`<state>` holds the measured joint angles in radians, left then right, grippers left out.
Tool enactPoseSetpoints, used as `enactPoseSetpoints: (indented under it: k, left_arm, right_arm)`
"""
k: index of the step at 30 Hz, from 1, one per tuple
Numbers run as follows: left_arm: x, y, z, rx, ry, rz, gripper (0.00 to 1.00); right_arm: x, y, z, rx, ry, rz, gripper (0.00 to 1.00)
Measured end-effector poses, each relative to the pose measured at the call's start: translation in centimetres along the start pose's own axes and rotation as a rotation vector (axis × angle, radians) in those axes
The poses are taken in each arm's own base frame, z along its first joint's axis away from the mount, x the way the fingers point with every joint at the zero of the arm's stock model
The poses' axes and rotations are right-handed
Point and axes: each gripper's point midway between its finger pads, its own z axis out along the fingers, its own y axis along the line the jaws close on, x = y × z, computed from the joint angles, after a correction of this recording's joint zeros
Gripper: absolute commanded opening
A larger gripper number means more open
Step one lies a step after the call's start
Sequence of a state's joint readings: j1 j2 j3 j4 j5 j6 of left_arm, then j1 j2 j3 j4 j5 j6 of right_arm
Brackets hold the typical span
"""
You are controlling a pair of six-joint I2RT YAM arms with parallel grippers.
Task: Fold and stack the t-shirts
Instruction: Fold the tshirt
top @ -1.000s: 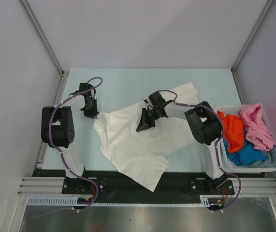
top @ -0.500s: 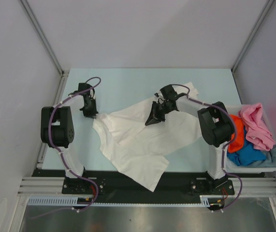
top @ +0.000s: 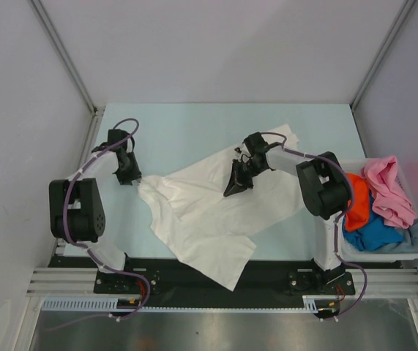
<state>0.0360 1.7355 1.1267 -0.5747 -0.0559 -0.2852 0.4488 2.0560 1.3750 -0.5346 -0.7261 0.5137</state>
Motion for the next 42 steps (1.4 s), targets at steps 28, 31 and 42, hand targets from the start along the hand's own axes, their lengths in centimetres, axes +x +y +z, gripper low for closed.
enactPoseSetpoints:
  k: [28,31,42]
  left_arm:
    - [-0.2,-5.3,-1.7,0.199,0.082,-0.727,0.38]
    - [0.0,-4.6,-1.5,0.162,0.082,-0.739,0.42]
    - [0.2,-3.0,-0.3,0.095,0.098,-0.790,0.49]
  right_arm:
    - [0.1,0.1,0.3,-0.001,0.000,-0.026,0.00]
    - [0.1,0.2,0.4,-0.002,-0.001,-0.029,0.00]
    - [0.1,0.2,0.4,-0.003,-0.002,-0.027,0.00]
